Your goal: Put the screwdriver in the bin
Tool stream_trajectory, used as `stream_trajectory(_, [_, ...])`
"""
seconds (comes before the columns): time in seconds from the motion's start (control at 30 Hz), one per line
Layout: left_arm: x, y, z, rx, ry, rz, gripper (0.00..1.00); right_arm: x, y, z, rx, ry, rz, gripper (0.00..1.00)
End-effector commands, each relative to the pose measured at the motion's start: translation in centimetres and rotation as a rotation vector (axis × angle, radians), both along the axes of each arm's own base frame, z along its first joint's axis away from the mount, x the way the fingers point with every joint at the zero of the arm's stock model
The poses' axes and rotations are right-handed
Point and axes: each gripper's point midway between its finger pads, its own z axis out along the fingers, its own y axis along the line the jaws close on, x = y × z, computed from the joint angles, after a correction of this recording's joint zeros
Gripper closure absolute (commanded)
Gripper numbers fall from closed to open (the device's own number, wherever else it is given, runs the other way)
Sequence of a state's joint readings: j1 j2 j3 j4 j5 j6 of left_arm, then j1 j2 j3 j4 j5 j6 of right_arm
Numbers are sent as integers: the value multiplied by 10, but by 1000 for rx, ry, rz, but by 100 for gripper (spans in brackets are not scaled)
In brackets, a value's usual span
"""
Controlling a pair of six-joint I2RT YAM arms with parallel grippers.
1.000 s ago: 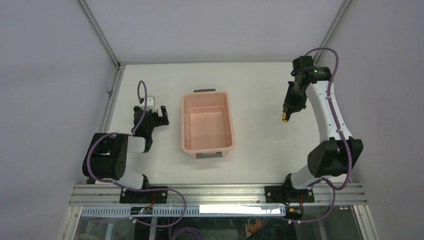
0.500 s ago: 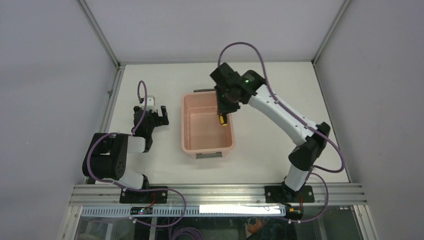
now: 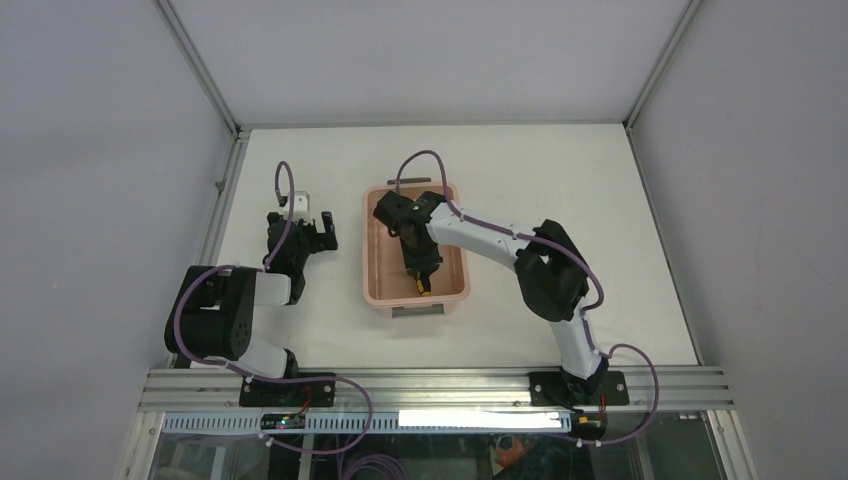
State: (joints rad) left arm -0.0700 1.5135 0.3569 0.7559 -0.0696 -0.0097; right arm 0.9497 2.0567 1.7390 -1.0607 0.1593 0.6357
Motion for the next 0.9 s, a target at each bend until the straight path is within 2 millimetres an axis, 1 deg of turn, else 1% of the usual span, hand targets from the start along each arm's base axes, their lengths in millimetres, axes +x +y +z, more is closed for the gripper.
stream_trajectory(0.0, [14,-2,24,-16,-85,-11,1,12,10,-12,56,-77,-74,98])
stream_trajectory(0.07, [14,-2,24,-16,-85,-11,1,12,9,-23,55,-74,-85,94])
stream_trajectory(0.2, [14,-1,24,-16,-85,-10,1,10,8,-34,45,-61,-99,75])
stream_trajectory(0.3, [14,-2,24,-17,-85,-11,1,10,6,-31,36,-69,-109,59])
stream_trajectory(0.37, [14,-1,24,-16,-85,-10,1,12,5,-21,32,-96,-106,54])
stream_trajectory(0.4, [14,-2,24,-16,-87,-11,1,14,5,-12,31,-117,-105,50])
stream_trajectory(0.5, [14,-2,24,-16,-85,-11,1,17,3,14,37,-171,-92,46])
stream_trajectory(0.6, [14,-1,23,-16,-84,-10,1,19,0,48,76,-228,-77,41])
stream_trajectory(0.63, [14,-2,24,-16,-87,-12,1,21,-2,60,86,-252,-70,38])
stream_trajectory(0.7, [14,-2,24,-16,-86,-11,1,26,-7,88,106,-316,-50,26])
stream_trajectory(0.73, [14,-2,24,-16,-86,-11,1,28,-10,105,123,-355,-40,16])
stream_trajectory(0.77, [14,-2,24,-16,-86,-11,1,31,-13,122,135,-398,-22,3])
stream_trajectory(0.8, [14,-2,24,-16,-86,-11,1,33,-16,136,147,-434,-7,1])
stream_trajectory(0.87, [14,-2,24,-16,-86,-11,1,37,-24,163,178,-515,12,1])
